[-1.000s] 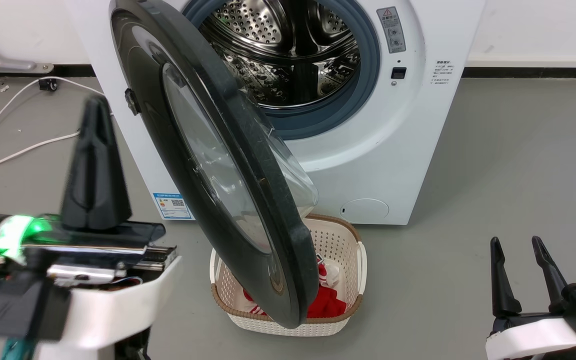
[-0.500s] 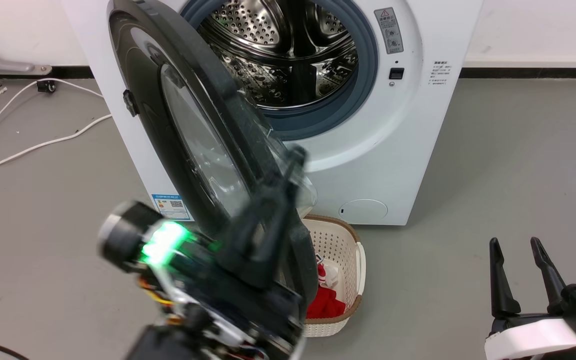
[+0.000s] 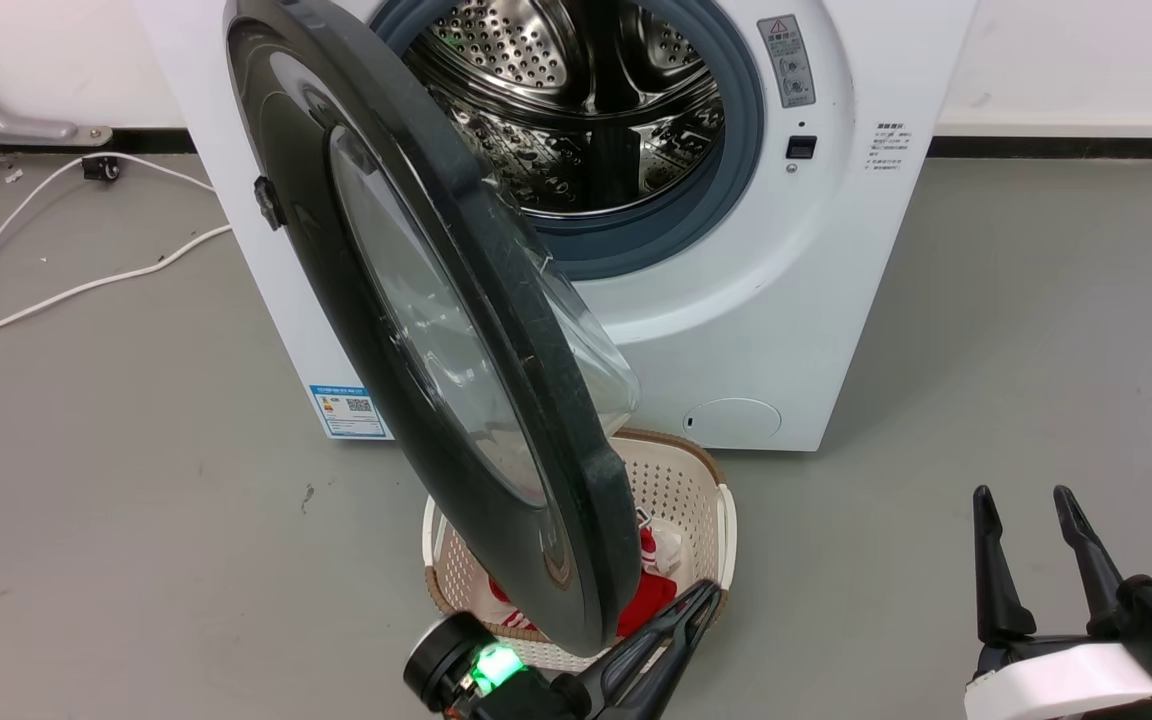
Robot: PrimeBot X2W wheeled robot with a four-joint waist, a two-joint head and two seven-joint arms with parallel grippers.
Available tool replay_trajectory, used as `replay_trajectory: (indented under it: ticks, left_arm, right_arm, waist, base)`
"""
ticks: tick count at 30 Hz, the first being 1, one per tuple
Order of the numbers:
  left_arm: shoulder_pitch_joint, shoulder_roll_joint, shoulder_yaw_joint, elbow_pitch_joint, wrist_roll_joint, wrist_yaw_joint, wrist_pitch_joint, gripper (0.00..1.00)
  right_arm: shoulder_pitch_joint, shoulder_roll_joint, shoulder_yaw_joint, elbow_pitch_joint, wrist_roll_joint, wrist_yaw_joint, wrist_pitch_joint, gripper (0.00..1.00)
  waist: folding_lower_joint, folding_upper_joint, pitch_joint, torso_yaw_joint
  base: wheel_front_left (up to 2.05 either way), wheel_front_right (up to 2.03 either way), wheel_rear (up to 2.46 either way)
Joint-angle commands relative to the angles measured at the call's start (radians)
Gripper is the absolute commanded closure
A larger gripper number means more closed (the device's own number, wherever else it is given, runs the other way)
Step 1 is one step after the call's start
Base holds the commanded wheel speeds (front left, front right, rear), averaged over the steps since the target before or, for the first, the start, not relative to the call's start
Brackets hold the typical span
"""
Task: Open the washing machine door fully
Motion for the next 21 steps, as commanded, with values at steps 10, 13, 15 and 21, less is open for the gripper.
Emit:
replay_trajectory:
  ticks: [10, 13, 15, 21]
  left_arm:
    - [-0.077, -0.045, 0.005, 0.207, -0.022, -0.001, -0.021, 1.00]
    - [-0.120, -0.071, 0.015, 0.259, -0.020, 0.008, -0.030, 1.00]
    - [-0.143, -0.085, 0.023, 0.289, -0.022, 0.016, -0.035, 1.00]
    - [-0.190, -0.116, 0.055, 0.366, -0.033, 0.061, -0.044, 1.00]
  right_arm:
    - [-0.015, 0.002, 0.010, 0.015, 0.011, 0.000, -0.003, 0.00]
    - [-0.022, 0.002, 0.017, 0.019, 0.017, 0.000, -0.003, 0.00]
    - [-0.020, 0.002, 0.019, 0.024, 0.020, 0.000, -0.003, 0.00]
    - [-0.017, 0.002, 0.023, 0.033, 0.028, 0.000, -0.003, 0.00]
  waist:
    - [0.0000, 0.0000, 0.016, -0.003]
    - [0.0000, 0.0000, 0.017, -0.012]
    - [0.0000, 0.0000, 0.017, -0.018]
    - [0.0000, 0.0000, 0.018, -0.033]
  base:
    - [0.00, 0.00, 0.00]
    - [0.00, 0.00, 0.00]
    - [0.00, 0.00, 0.00]
    - [0.00, 0.00, 0.00]
